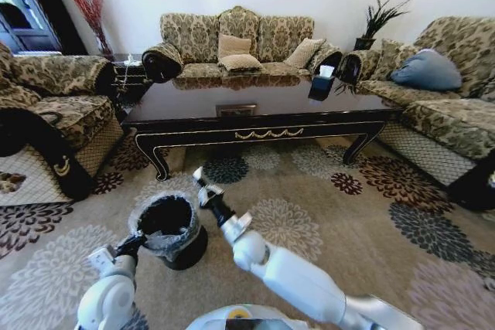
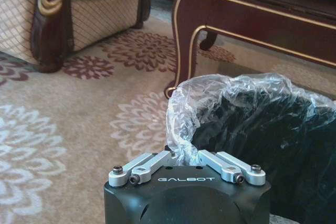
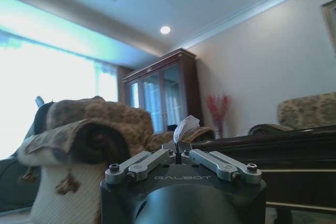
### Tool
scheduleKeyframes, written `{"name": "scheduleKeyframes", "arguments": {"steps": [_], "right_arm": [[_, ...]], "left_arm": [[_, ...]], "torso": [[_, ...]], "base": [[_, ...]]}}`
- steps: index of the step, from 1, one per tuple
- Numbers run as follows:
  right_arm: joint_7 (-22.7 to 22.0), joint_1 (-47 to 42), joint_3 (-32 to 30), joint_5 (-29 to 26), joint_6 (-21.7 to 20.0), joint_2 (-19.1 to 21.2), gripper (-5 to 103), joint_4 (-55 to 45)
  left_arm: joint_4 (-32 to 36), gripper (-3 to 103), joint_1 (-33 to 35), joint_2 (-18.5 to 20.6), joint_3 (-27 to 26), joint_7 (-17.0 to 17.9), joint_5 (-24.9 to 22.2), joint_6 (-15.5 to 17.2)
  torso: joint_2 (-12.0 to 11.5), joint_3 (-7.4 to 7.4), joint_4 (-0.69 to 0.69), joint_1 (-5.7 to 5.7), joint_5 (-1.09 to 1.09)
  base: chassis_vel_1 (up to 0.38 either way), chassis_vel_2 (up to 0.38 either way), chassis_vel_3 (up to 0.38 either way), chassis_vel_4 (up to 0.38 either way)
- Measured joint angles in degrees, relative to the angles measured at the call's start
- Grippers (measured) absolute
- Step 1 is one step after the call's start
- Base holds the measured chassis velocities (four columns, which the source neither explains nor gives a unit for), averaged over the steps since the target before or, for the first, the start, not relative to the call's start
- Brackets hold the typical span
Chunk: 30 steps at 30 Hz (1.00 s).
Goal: Move to the front of the table and pick up the trash from the floor, then place it into the trash bin.
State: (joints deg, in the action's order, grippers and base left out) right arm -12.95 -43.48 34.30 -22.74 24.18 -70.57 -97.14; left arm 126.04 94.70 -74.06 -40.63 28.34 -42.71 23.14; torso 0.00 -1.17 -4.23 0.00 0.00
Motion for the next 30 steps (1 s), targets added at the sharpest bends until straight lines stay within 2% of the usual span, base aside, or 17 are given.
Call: {"name": "scheduleKeyframes", "arguments": {"steps": [5,6,8,11,12,14,15,16,18,19,22,24,28,30], "right_arm": [[0.62,-0.27,3.21,2.50,0.83,-1.38,0,3.39],[0.72,-0.28,3.61,2.96,0.94,-1.75,-3,4.49],[1.04,-0.23,3.84,3.54,1.30,-2.12,7,6.15],[1.41,-0.16,3.84,3.65,1.60,-2.20,12,6.94],[1.61,-0.12,3.78,3.68,1.73,-2.19,22,7.34],[1.68,-0.08,3.73,3.69,1.80,-2.16,22,7.50],[1.76,-0.04,3.65,3.69,1.87,-2.12,33,7.68],[1.82,-0.02,3.60,3.73,1.92,-2.08,33,7.89],[1.90,-0.02,3.50,3.97,2.04,-2.06,44,8.18],[1.90,-0.02,3.50,3.97,2.04,-2.06,44,8.18],[1.96,-0.15,3.29,4.31,2.27,-1.92,60,8.29],[1.96,-0.24,3.22,4.40,2.33,-1.85,60,8.29],[1.96,-0.92,2.76,5.38,2.77,-1.22,82,8.16],[1.96,-1.03,2.69,5.59,2.81,-1.09,82,8.10]], "left_arm": [[-0.79,3,-0.68,-1.40,1.62,-0.13,0.45,-0.27],[-0.77,3,-0.76,-1.86,1.85,-0.22,0.44,-0.35],[-0.26,3,-0.79,-2.33,1.91,-0.32,0.34,-0.53],[0.09,3,-0.78,-2.34,1.63,-0.38,0.09,-0.60],[0.26,3,-0.78,-2.29,1.21,-0.40,-0.22,-0.64],[0.35,3,-0.82,-2.20,0.87,-0.40,-0.46,-0.66],[0.39,3,-0.90,-2.12,0.51,-0.40,-0.69,-0.68],[0.43,3,-0.96,-2.06,0.27,-0.40,-0.86,-0.69],[0.45,3,-1.02,-2.03,0.13,-0.40,-0.99,-0.71],[0.45,3,-1.02,-2.03,0.13,-0.40,-0.99,-0.71],[0.35,3,-1.10,-2.06,-0.04,-0.44,-1.02,-0.81],[0.29,3,-1.10,-2.07,-0.11,-0.45,-1.02,-0.87],[0.10,3,-1.02,-2.05,-0.81,-0.54,-1.04,-1.10],[0.10,3,-1.01,-2.02,-0.96,-0.56,-1.07,-1.12]], "torso": [[0.00,0.00,0.01,0.00,0.00],[0.00,0.00,0.01,0.00,0.00],[0.00,0.00,0.01,0.00,0.00],[0.00,0.00,0.00,0.00,0.00],[0.00,0.00,0.00,0.00,0.00],[0.00,0.00,0.01,0.00,0.00],[0.00,0.00,0.01,0.00,0.00],[0.00,0.00,0.01,0.00,0.00],[0.00,0.00,0.01,0.00,0.00],[0.00,0.00,0.01,0.00,0.00],[0.00,0.00,0.01,0.00,0.00],[0.00,0.00,0.00,0.00,0.00],[0.00,0.00,0.01,0.00,0.00],[0.00,0.00,0.01,0.00,0.00]], "base": [[0.000,0.000,0.000,0.000],[0.000,0.000,0.000,0.000],[0.000,0.000,0.000,0.000],[0.000,0.000,0.000,0.000],[0.000,0.000,0.000,0.000],[0.000,0.000,0.000,0.000],[0.000,0.000,0.000,0.000],[0.000,0.000,0.000,0.000],[0.000,0.000,0.000,0.000],[0.000,0.000,0.000,0.000],[0.000,0.000,0.000,0.000],[0.000,0.000,0.000,0.000],[0.000,0.000,0.000,0.000],[0.000,0.000,0.000,0.000]]}}
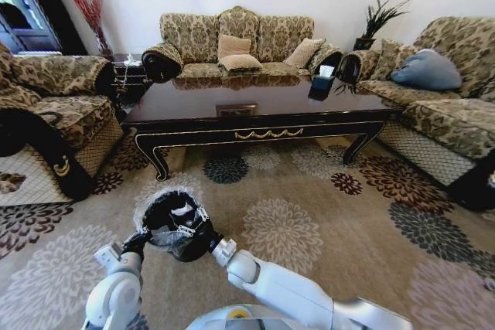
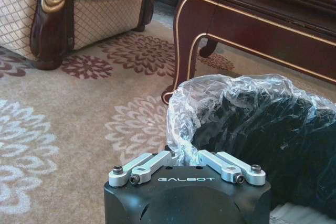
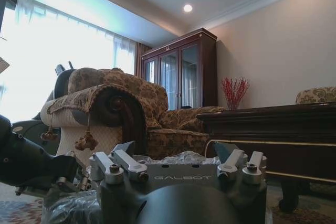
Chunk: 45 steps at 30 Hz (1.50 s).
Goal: Move to the front of the table and pick up the trash from the floor, then place it into the trash bin.
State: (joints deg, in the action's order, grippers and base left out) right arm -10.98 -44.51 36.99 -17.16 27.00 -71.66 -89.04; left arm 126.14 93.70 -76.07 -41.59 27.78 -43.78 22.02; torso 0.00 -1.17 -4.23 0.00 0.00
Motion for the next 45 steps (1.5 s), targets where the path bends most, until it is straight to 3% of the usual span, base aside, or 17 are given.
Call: {"name": "scheduleKeyframes", "arguments": {"steps": [2,5,14,20,24,27,41,45], "right_arm": [[0.00,-0.32,-0.33,0.41,0.07,0.41,93,-0.10],[0.00,-0.60,-0.82,0.46,0.07,0.66,99,-0.17],[-0.70,-1.55,-6.57,-3.55,-3.22,0.02,100,-0.24],[-3.50,-2.29,-14.10,-5.54,-8.01,-0.64,100,2.69],[-8.93,-3.43,-19.08,-8.47,-15.68,-0.74,100,4.86],[-10.87,-4.02,-21.67,-11.09,-18.42,-0.81,100,6.07],[-11.42,-5.62,-26.27,-12.66,-19.61,-0.42,100,7.15],[-11.49,-6.37,-26.74,-12.25,-19.66,-0.53,100,7.17]], "left_arm": [[0.18,3,0.10,0.11,-0.38,-0.01,-0.10,-0.05],[0.48,3,0.33,0.17,-0.66,-0.06,-0.21,-0.07],[-1.42,3,-0.01,1.14,-4.32,-0.20,-1.16,-0.97],[-6.01,3,-1.18,1.36,-6.37,-0.15,-2.77,-2.13],[-9.20,3,-1.95,-0.23,-5.71,-0.24,-1.95,-2.83],[-10.57,3,-2.85,-1.13,-5.52,-0.31,-1.69,-3.08],[-12.94,3,-5.95,-3.98,-4.07,-0.37,-2.98,-3.09],[-13.07,1,-6.20,-4.38,-3.95,-1.28,-3.99,-4.63]], "torso": [[0.00,0.00,0.00,0.00,0.00],[0.00,0.00,0.00,0.00,0.00],[0.00,0.00,0.00,0.00,0.00],[0.00,0.00,0.00,0.00,0.00],[0.00,0.00,0.00,0.00,0.00],[0.00,-0.01,0.00,0.00,0.00],[0.00,0.00,0.00,0.00,0.01],[0.00,0.00,0.00,0.00,0.00]], "base": [[0.000,0.000,0.000,0.000],[0.000,0.000,0.000,0.000],[0.000,0.000,0.000,0.000],[0.000,0.000,0.000,0.000],[0.000,0.000,0.000,0.000],[0.000,0.000,0.000,0.000],[0.000,0.000,0.000,0.000],[0.000,0.000,0.000,0.000]]}}
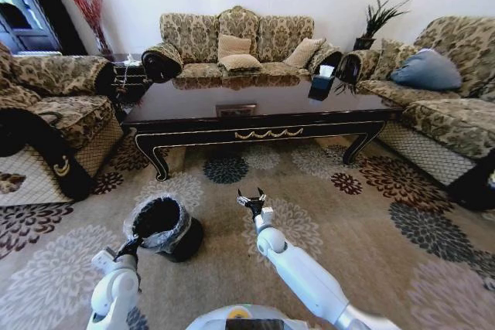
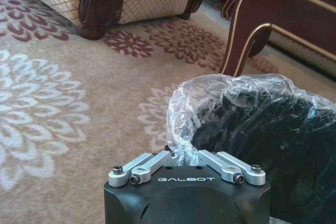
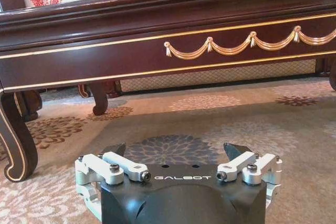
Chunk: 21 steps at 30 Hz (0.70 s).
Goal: Move to the front of the table and pick up the trash from the floor, then place it into the trash bin.
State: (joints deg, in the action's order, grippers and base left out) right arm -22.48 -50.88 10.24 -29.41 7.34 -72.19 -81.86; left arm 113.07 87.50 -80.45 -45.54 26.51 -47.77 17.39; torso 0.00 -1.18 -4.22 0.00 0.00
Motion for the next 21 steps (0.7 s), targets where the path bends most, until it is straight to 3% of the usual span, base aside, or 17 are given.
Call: {"name": "scheduleKeyframes", "arguments": {"steps": [1,2,5,8,11,15,17,19,20,21], "right_arm": [[0.00,0.00,0.00,0.00,0.00,0.00,100,0.00],[-0.01,-0.39,-0.24,0.16,0.00,-0.06,100,-0.02],[-0.01,-0.79,-0.43,0.41,0.00,-0.08,100,-0.02],[-0.06,-0.92,-0.65,0.87,-0.04,-0.07,100,0.10],[-0.23,-0.97,-0.83,0.94,-0.15,-0.07,100,0.10],[-0.55,-1.81,-2.11,1.24,-0.28,-0.07,100,-0.54],[-0.56,-1.96,-2.38,1.28,-0.28,-0.07,100,-0.58],[-1.10,-3.25,-5.17,0.88,-0.50,-0.29,100,-1.23],[-1.66,-3.87,-6.51,0.41,-0.79,-0.44,100,-1.75],[-1.66,-3.87,-6.51,0.41,-0.79,-0.44,100,-1.75]], "left_arm": [[0.00,1,0.00,0.00,0.00,0.00,0.00,0.00],[0.81,11,0.24,-0.02,-0.14,-0.81,0.00,-1.22],[2.41,16,1.13,0.09,-0.41,-1.57,0.22,-2.43],[5.05,32,2.56,0.45,-0.86,-2.19,0.98,-3.56],[6.45,37,3.28,0.55,-1.07,-2.36,1.95,-4.15],[13.68,59,6.69,0.09,-2.54,-1.95,3.31,-4.61],[14.37,59,7.05,-0.02,-2.73,-1.72,3.50,-4.61],[18.05,65,9.74,-0.93,-3.87,-0.36,7.04,-4.87],[18.57,76,10.91,-1.42,-4.33,-0.34,9.69,-5.71],[18.57,76,10.91,-1.42,-4.33,-0.34,9.69,-5.71]], "torso": [[0.00,0.00,0.00,0.00,0.00],[0.00,0.01,-0.01,0.00,0.01],[0.00,0.01,0.00,0.00,0.01],[0.00,0.01,0.01,0.00,0.01],[0.00,0.01,0.00,0.00,0.00],[0.01,0.01,0.00,0.00,0.01],[0.00,0.01,0.01,0.00,0.01],[0.00,0.01,-0.01,0.00,0.02],[0.00,0.01,-0.01,0.00,0.01],[0.00,0.01,-0.01,0.00,0.01]], "base": [[0.000,0.000,0.000,0.000],[0.000,0.000,0.000,0.000],[0.000,0.000,0.000,0.000],[0.000,0.000,0.000,0.000],[0.000,0.000,0.000,0.000],[0.000,0.000,0.000,0.000],[0.000,0.000,0.000,0.000],[0.000,0.000,0.000,0.000],[0.000,0.000,0.000,0.000],[0.000,0.000,0.000,0.000]]}}
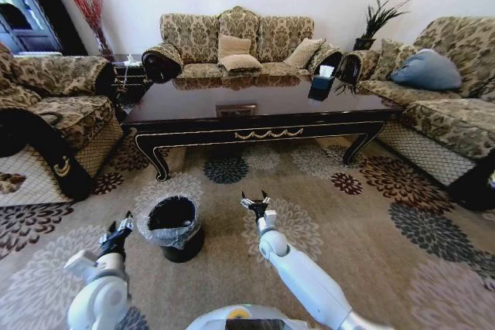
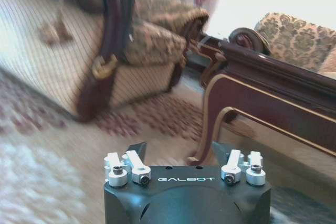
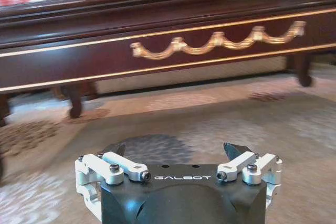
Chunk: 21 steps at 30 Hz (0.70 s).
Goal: Move to the front of the table and pick up the trash from the floor, then place it into the trash bin.
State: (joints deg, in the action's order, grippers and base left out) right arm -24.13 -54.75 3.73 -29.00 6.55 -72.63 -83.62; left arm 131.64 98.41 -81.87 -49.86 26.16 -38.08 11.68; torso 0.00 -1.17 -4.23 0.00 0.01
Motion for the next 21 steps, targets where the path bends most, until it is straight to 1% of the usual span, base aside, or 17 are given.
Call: {"name": "scheduleKeyframes", "arguments": {"steps": [2,3,4,5,6,7,8,9,11,12,13,15,16,18,19,20,21], "right_arm": [[-0.67,-1.88,-3.69,0.61,-0.08,-0.22,100,-1.34],[-0.61,-2.32,-4.44,1.09,0.11,-0.17,100,-1.69],[-0.13,-3.29,-5.79,1.87,0.53,0.15,100,-2.68],[-0.13,-3.29,-5.79,1.87,0.53,0.15,100,-2.68],[0.47,-5.25,-7.50,2.79,0.97,1.13,100,-5.37],[0.59,-6.28,-8.31,3.30,1.08,1.77,100,-7.10],[0.72,-7.68,-9.34,4.12,1.21,2.60,100,-9.34],[0.72,-7.68,-9.34,4.12,1.21,2.60,100,-9.34],[1.54,-10.48,-12.25,6.68,1.74,3.80,100,-13.40],[2.08,-12.13,-13.94,7.98,2.11,4.39,100,-15.48],[2.39,-13.97,-15.19,8.67,2.43,5.18,100,-17.42],[2.46,-14.80,-15.63,8.86,2.55,5.58,100,-18.20],[2.60,-18.25,-17.21,9.74,2.92,7.36,100,-21.19],[2.17,-22.44,-18.79,12.47,3.12,9.01,100,-24.54],[1.55,-24.47,-19.72,14.46,3.07,9.51,100,-26.52],[1.55,-24.47,-19.72,14.46,3.07,9.51,100,-26.52],[1.00,-26.33,-20.70,15.83,2.85,9.74,100,-28.75]], "left_arm": [[0.06,86,3.52,-1.03,-0.84,-2.39,6.93,-3.38],[0.02,86,4.55,-1.18,-0.88,-3.20,7.75,-4.19],[0.03,92,6.36,-1.34,-0.78,-4.65,8.27,-5.39],[0.03,92,6.36,-1.34,-0.78,-4.65,8.27,-5.39],[0.06,96,8.57,-1.40,-0.47,-6.69,8.86,-7.39],[-0.07,98,9.39,-1.42,-0.32,-7.67,9.86,-8.89],[-0.41,100,9.93,-1.42,-0.22,-8.52,11.33,-10.62],[-0.41,100,9.93,-1.42,-0.22,-8.52,11.33,-10.62],[-0.90,100,10.84,-1.40,0.00,-10.40,14.52,-14.04],[-0.76,100,11.33,-1.39,0.22,-11.02,15.37,-14.96],[-0.33,100,11.82,-1.45,0.55,-11.19,15.77,-15.30],[-0.09,100,12.02,-1.49,0.70,-11.13,15.85,-15.33],[1.11,100,12.86,-1.56,1.57,-10.61,15.98,-15.34],[2.37,100,13.60,-1.17,2.48,-9.71,16.46,-15.35],[2.87,100,13.68,-0.79,2.68,-9.40,16.86,-15.34],[2.87,100,13.68,-0.79,2.68,-9.40,16.86,-15.34],[3.54,100,13.69,-0.28,2.84,-9.15,17.09,-15.27]], "torso": [[0.00,0.00,0.02,0.00,-0.01],[0.00,0.00,0.02,0.00,-0.01],[0.00,0.00,0.02,0.00,-0.01],[0.00,0.00,0.02,0.00,-0.01],[0.00,0.00,0.02,0.00,0.00],[0.00,0.00,0.01,0.00,0.00],[0.00,0.00,0.00,0.00,0.00],[0.00,0.00,0.00,0.00,0.00],[0.00,0.00,0.00,0.00,-0.01],[0.00,0.00,0.00,0.00,-0.01],[0.00,0.00,0.01,0.00,0.00],[0.00,0.00,0.01,0.00,-0.01],[0.00,0.00,0.00,-0.01,-0.01],[0.00,0.00,-0.01,-0.01,0.01],[0.00,0.00,-0.01,0.00,0.00],[0.00,0.00,-0.01,0.00,0.00],[0.00,0.00,-0.01,-0.01,-0.01]], "base": [[0.000,0.000,0.000,0.000],[0.000,0.000,0.000,0.000],[0.000,0.000,0.000,0.000],[0.000,0.000,0.000,0.000],[0.000,0.000,0.000,0.000],[0.000,0.000,0.000,0.000],[0.000,0.000,0.000,0.000],[0.000,0.000,0.000,0.000],[0.000,0.000,0.000,0.000],[0.000,0.000,0.000,0.000],[0.000,0.000,0.000,0.000],[0.000,0.000,0.000,0.000],[0.000,0.000,0.000,0.000],[0.000,0.000,0.000,0.000],[0.000,0.000,0.000,0.000],[0.000,0.000,0.000,0.000],[0.000,0.000,0.000,0.000]]}}
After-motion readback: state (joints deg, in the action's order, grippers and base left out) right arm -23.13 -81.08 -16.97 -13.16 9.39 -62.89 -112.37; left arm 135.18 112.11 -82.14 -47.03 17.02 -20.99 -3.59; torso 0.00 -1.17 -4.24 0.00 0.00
